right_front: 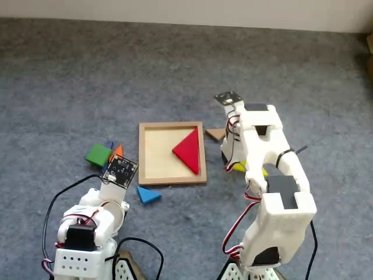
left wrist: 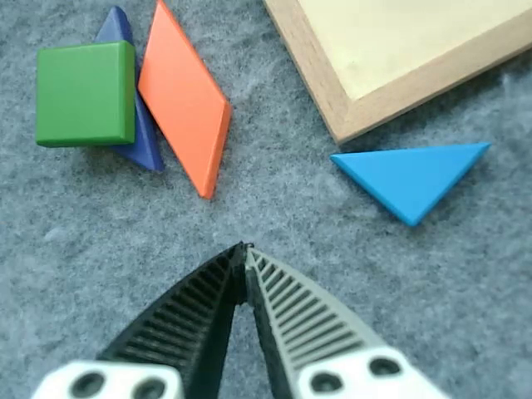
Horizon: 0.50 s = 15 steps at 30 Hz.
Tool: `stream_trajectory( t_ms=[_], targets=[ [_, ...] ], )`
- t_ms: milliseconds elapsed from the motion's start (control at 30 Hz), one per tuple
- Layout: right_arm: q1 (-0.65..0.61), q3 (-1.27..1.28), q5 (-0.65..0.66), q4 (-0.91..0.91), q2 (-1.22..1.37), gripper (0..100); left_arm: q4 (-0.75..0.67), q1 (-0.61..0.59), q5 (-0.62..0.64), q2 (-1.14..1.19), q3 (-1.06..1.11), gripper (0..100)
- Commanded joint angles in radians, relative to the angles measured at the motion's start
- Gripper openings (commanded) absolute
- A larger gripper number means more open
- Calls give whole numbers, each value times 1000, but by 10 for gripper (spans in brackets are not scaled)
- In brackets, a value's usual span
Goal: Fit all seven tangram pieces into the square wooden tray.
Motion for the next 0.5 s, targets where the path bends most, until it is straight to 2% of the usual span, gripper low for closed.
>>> stream_trajectory(
  t_ms=[0, 300, 467],
  targets=[
    [7, -33, 15, 25, -93, 146, 5, -4, 8, -31, 19, 7],
    [-65, -33, 17, 16, -272, 146, 5, -4, 8, -31, 19, 7],
    [-166, -35, 18, -47, -275, 146, 5, -4, 8, -31, 19, 7]
  ],
)
